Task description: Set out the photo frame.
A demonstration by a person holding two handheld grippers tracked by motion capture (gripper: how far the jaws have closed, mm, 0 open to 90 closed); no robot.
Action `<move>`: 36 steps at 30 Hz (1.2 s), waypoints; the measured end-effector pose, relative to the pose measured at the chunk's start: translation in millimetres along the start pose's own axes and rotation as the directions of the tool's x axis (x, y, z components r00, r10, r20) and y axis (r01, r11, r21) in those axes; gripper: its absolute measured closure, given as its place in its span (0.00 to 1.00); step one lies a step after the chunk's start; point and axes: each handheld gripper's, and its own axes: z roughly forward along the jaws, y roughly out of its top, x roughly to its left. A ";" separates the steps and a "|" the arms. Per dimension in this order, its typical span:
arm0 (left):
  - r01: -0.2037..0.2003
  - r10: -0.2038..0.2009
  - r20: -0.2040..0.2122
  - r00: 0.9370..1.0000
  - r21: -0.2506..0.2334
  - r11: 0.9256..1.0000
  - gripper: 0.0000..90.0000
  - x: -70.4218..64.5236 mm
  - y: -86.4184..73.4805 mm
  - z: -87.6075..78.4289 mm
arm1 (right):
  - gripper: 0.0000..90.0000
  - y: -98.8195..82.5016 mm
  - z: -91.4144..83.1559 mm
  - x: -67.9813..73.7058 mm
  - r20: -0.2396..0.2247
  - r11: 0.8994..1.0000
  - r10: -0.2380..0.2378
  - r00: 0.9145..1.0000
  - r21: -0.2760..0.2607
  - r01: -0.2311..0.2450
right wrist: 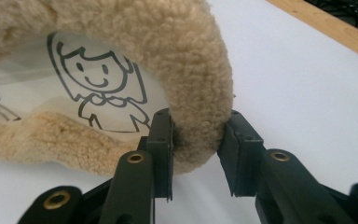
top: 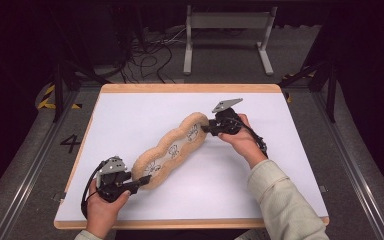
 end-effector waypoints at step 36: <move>-0.172 0.173 0.143 0.974 -0.023 0.985 0.76 16.0 51.6 33.8 | 0.78 -70.5 -109.7 54.9 0.170 0.999 -0.033 0.985 -0.001 0.033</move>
